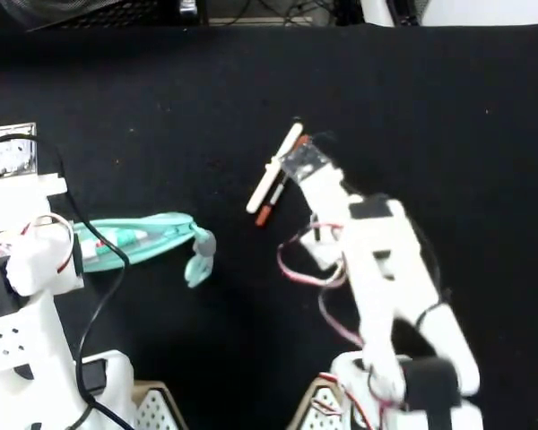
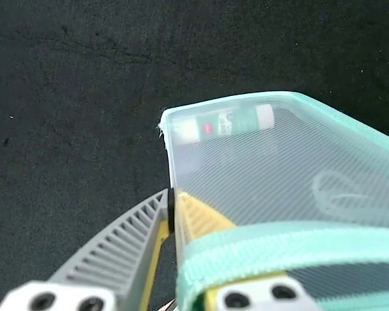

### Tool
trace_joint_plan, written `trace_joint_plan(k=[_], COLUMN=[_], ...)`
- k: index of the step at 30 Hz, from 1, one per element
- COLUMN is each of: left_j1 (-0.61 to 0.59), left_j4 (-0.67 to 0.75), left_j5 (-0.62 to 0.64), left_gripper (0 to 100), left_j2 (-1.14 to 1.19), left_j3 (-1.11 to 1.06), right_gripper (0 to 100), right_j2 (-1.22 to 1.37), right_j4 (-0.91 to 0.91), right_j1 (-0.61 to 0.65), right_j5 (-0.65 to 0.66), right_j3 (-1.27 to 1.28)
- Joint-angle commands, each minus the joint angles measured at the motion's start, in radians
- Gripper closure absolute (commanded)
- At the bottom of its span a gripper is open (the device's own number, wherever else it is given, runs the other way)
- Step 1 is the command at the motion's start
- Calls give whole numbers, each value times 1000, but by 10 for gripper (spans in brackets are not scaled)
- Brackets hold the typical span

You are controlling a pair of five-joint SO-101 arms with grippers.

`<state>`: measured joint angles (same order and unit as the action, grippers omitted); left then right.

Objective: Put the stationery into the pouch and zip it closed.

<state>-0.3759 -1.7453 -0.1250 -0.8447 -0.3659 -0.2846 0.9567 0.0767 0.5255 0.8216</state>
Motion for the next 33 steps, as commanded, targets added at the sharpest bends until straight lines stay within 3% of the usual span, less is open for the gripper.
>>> trace_joint_plan(k=[1, 15, 17, 19, 21, 27, 33], left_j1=[21, 21, 21, 21, 21, 21, 21], left_j4=[-12, -12, -12, -12, -12, -12, -12], left_j5=[-9, -9, -9, -9, -9, -9, -9], left_gripper=[967, 967, 967, 967, 967, 967, 967], left_j2=[9, 9, 9, 9, 9, 9, 9], left_j3=[18, 18, 18, 18, 18, 18, 18], right_gripper=[801, 806, 870, 997, 979, 987, 987], right_j2=[134, 435, 433, 427, 412, 217, -228], right_j4=[-9, 18, 23, 23, 41, 132, 213], right_j1=[-52, -57, -57, -58, -58, -63, -57], right_j5=[-8, 38, 60, 68, 69, 63, 12], right_j3=[-142, -280, -277, -275, -274, -260, -182])
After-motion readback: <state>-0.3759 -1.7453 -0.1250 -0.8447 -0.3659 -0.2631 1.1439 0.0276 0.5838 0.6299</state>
